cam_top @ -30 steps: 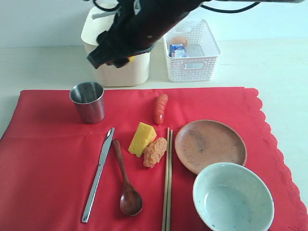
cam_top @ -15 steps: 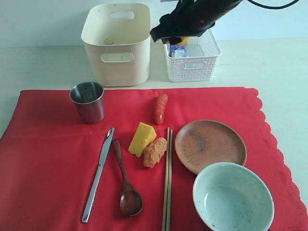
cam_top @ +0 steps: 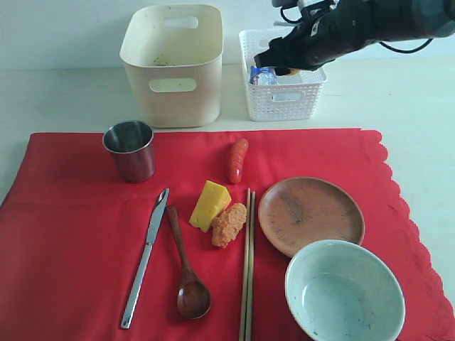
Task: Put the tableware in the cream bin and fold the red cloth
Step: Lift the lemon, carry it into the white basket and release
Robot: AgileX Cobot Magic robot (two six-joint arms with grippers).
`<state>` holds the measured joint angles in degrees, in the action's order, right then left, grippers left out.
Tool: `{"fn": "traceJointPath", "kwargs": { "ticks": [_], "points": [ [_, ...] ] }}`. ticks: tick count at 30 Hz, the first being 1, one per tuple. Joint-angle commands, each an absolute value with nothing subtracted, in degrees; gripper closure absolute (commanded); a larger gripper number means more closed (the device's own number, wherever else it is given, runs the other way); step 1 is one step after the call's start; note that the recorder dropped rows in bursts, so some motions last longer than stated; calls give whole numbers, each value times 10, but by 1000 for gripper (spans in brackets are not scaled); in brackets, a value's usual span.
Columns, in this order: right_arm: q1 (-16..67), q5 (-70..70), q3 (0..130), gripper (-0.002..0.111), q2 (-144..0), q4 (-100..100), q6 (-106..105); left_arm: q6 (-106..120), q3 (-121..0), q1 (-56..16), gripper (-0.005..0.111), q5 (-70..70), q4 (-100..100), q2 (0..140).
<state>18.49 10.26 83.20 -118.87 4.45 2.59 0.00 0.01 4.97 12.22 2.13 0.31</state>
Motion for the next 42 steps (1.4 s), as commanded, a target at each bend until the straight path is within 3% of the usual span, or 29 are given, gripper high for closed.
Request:
{"fn": "traceJointPath", "kwargs": {
  "ticks": [1, 11, 22, 30, 42],
  "points": [
    [178, 44, 833, 108, -1209, 46, 32, 0, 0, 50, 107, 120, 17, 0],
    [178, 0, 833, 105, -1235, 46, 32, 0, 0, 50, 107, 120, 17, 0],
    [180, -31, 833, 55, -1238, 45, 32, 0, 0, 50, 107, 120, 17, 0],
    [180, -34, 833, 34, -1238, 45, 32, 0, 0, 50, 107, 120, 17, 0],
    [180, 55, 833, 33, -1186, 45, 31, 0, 0, 50, 107, 120, 17, 0]
  ]
}}
